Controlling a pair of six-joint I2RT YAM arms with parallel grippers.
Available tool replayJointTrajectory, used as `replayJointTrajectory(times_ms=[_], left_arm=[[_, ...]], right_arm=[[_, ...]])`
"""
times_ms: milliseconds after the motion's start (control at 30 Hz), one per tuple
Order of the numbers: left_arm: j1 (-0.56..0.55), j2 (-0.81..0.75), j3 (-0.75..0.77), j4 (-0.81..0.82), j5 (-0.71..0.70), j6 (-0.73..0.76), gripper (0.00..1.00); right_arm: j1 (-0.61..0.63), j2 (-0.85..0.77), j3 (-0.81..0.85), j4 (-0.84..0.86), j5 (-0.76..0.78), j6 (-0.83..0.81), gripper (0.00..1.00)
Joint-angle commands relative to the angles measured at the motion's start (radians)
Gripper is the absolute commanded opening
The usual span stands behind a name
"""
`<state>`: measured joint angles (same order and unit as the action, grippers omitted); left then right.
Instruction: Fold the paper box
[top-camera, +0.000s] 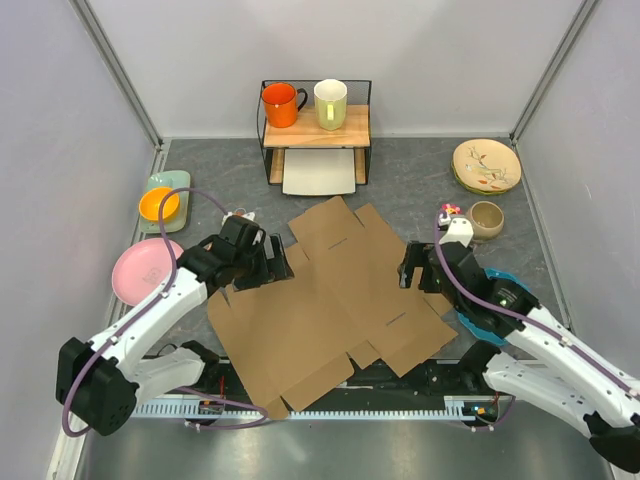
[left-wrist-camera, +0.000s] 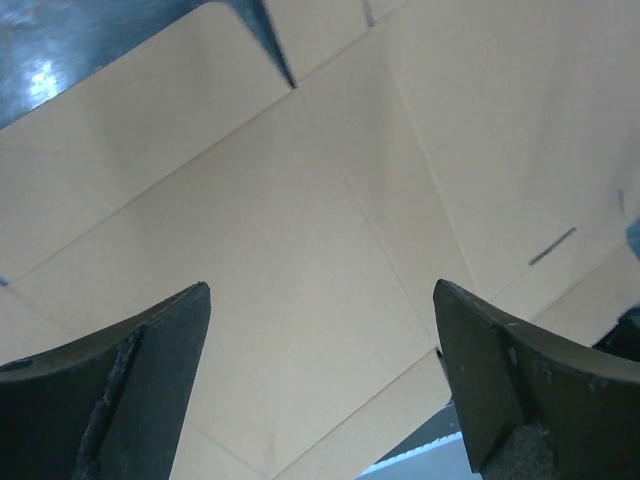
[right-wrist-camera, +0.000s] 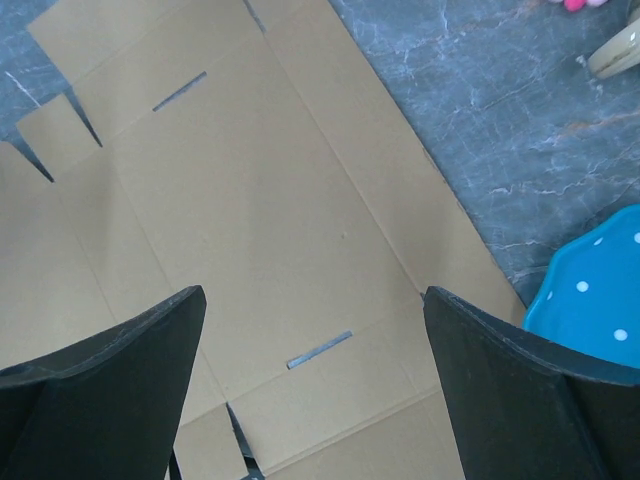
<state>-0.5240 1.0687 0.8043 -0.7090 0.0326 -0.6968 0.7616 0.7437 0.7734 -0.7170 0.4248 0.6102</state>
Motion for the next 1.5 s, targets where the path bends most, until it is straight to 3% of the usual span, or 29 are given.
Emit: replayJointTrajectory(times_ms=[0,233,333,467,600,700,933,1167,1467], left_arm=[[-0.001,0.0,0.013,0.134,0.111,0.052,0.99],[-0.002,-0.056,-0.137,0.278,0.291,0.025,1.0],[-0.001,-0.043,-0.145,0.235,0.244,0.025,1.0],[0.001,0.014,-0.044,0.163,0.071,0.033,1.0],[0.025,0.172,0.09,0.109,-0.061,0.052,1.0],[0.053,0.299,0.185,0.118,-0.079,0.078,1.0],[0.076,0.578,0.332,0.187,0.022,0.321,0.97],[0.101,0.603,0.296,0.26,0.078,0.436,0.92],[0.114,0.657,0.265,0.31,0.171,0.447,0.88]], right_arm=[[0.001,0.088,-0.04,0.097,0.041,0.068,0.98],[-0.085,0.25,-0.039,0.172,-0.055,0.103,0.98],[-0.113,0.227,-0.092,0.231,-0.139,0.146,0.98],[-0.125,0.181,-0.157,0.264,-0.192,0.218,0.98],[-0.125,0.125,-0.189,0.264,-0.23,0.264,0.98],[-0.125,0.094,-0.187,0.248,-0.256,0.26,0.98],[-0.125,0.057,-0.146,0.179,-0.319,0.211,0.98],[-0.125,0.045,-0.085,0.131,-0.334,0.16,0.98],[-0.125,0.124,-0.04,0.129,-0.333,0.102,0.98]])
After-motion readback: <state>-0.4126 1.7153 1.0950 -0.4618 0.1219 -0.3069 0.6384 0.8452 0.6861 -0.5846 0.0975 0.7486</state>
